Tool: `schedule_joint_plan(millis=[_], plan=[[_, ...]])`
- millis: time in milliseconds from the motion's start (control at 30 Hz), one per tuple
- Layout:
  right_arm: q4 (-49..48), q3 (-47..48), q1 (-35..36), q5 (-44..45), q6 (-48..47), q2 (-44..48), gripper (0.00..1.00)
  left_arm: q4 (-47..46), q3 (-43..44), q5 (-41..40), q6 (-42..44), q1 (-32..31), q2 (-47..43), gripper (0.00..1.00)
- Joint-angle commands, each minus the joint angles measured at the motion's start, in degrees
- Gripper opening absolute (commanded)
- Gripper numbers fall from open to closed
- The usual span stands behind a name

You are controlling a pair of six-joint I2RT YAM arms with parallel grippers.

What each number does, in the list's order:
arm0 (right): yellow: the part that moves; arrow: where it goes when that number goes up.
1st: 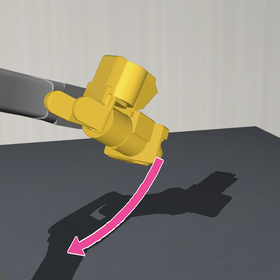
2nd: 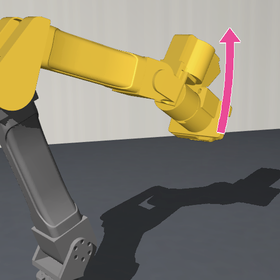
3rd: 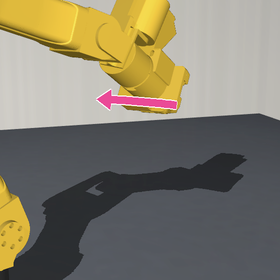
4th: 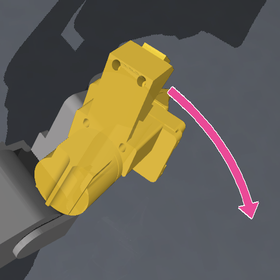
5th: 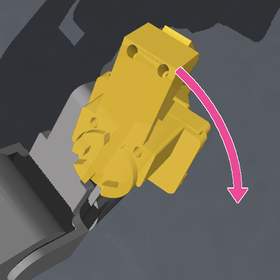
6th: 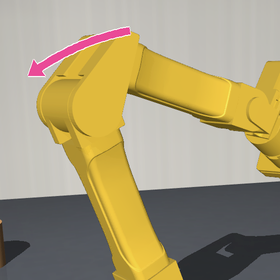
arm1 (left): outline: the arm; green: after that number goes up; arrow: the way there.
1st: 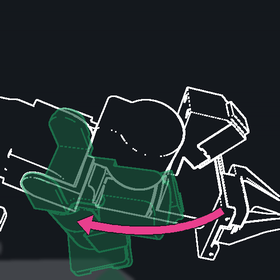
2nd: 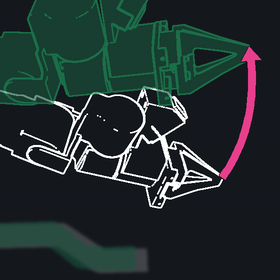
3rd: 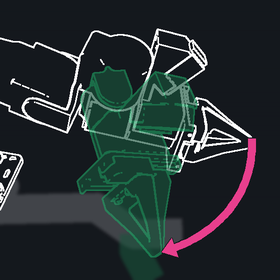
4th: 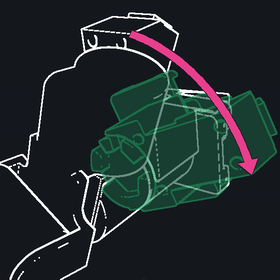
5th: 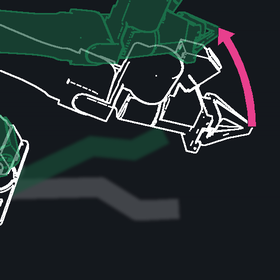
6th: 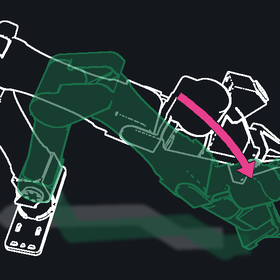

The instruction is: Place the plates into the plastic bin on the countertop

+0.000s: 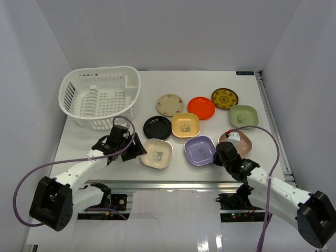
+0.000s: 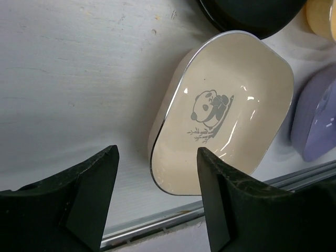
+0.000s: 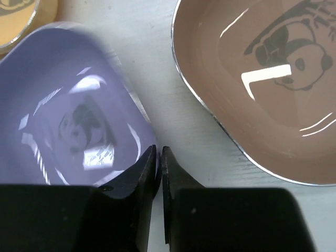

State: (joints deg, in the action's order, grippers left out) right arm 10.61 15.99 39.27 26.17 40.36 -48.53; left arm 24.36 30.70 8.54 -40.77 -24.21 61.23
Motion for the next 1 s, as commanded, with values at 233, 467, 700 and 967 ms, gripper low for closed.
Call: schedule_joint_plan(millis=[233, 467, 700, 967], plan=[[4.06, 2.02, -0.24, -1.29, -1.59, 12.49, 0.08, -6.08, -1.08, -0.80, 0.43, -1.90, 6.61, 0.45], [4.42, 10.00, -0.16, -6.31, -6.59, 18.65, 0.08, -3.89, 0.05, 0.60, 0.87, -2.25, 3.56, 0.00], [2.40, 19.33, -0.15, -6.66, -12.22, 15.66, 0.08, 6.21, 15.83, 2.02, -0.09, -2.60, -11.74, 0.00], [-0.94, 20.58, -0.15, -11.14, -13.55, 13.38, 0.08, 7.12, 40.49, -27.59, 9.03, 0.29, -0.25, 0.00]])
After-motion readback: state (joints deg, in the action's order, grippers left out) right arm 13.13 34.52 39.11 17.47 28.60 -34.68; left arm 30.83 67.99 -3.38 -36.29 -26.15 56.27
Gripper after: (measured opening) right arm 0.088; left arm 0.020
